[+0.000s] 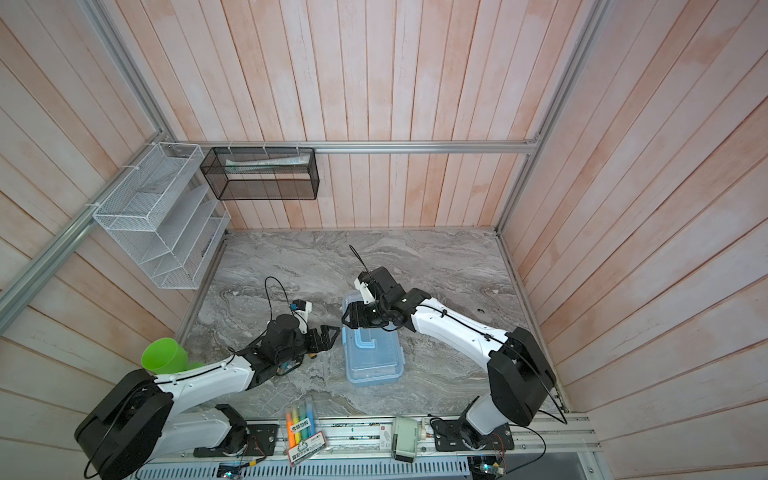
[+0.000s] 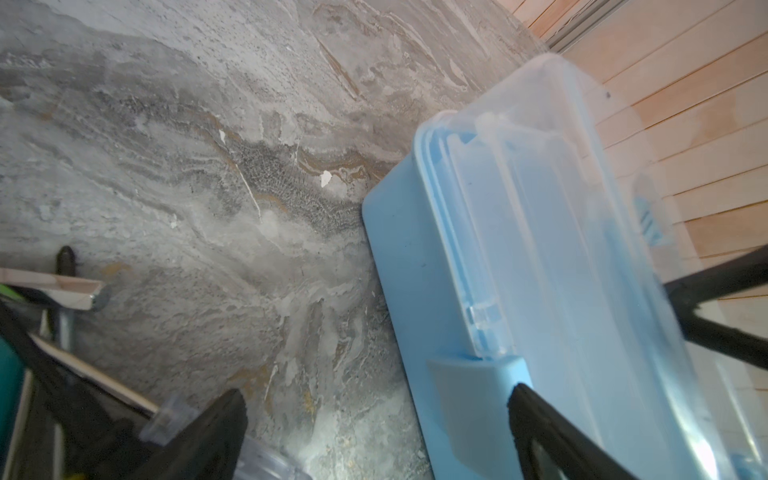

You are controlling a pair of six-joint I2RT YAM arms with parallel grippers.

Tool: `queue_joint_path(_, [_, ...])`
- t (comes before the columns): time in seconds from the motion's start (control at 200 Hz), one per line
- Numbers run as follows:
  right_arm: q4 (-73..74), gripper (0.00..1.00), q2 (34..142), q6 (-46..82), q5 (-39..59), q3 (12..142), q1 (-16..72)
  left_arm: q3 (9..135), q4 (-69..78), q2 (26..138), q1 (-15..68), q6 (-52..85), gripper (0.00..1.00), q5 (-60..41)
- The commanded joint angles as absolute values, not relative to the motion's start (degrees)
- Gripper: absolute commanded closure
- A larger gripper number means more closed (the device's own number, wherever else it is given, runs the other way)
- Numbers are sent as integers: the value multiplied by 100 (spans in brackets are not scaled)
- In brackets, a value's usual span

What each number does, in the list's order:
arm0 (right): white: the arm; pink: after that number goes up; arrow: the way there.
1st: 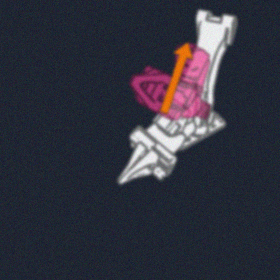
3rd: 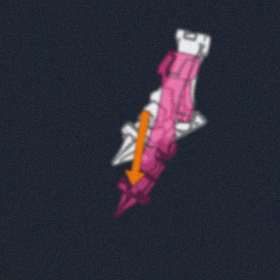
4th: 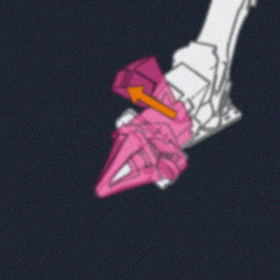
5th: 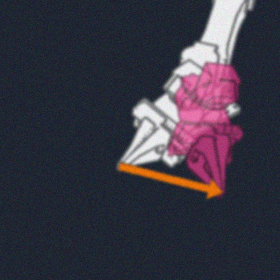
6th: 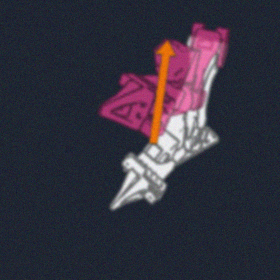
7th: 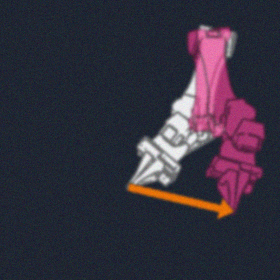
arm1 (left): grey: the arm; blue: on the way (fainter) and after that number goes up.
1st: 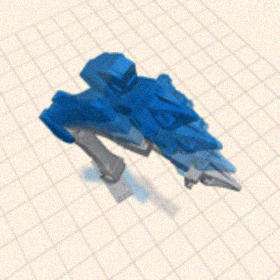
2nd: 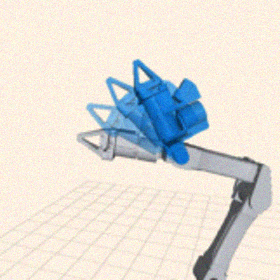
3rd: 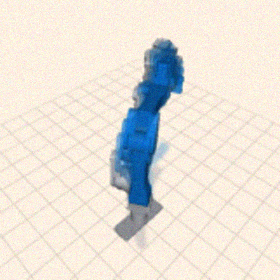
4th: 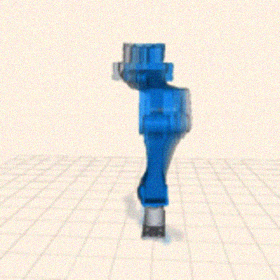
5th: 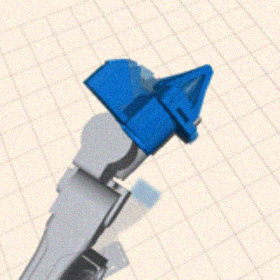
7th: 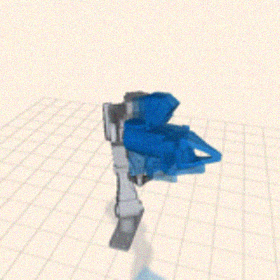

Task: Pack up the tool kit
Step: 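Close the right gripper on the blue handle while the left gripper waits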

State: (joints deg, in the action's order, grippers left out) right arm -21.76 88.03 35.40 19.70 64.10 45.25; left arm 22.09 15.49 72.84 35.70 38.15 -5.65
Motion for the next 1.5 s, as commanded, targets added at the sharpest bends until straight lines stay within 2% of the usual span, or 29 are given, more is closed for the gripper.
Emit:
queue_joint_path(0.0, [-2161, 38, 8958, 3602, 2240, 6218, 4559, 2388, 1773, 7490, 3608, 3683, 0, -648])
queue_joint_path(0.235, [-1935, 38, 8889, 3716, 2389, 6008, 4560, 2537, 1854, 7673, 3638, 3648, 0, -751])
queue_joint_path(0.57, [-2101, 38, 9167, 3621, 2100, 6061, 4569, 2880, 1648, 7487, 3654, 3610, 0, -866])
queue_joint_path(0.8, [-1808, 38, 9199, 3636, 2228, 5992, 4566, 2663, 1930, 7289, 3683, 3710, 0, -899])
queue_joint_path(1.161, [-452, 40, 8650, 3906, 3086, 5472, 4546, 2797, 2043, 7891, 3727, 3736, 0, -945])
queue_joint_path(1.496, [415, 46, 7969, 4135, 3781, 5117, 4230, 2867, 1808, 8042, 3751, 3762, 0, -703])
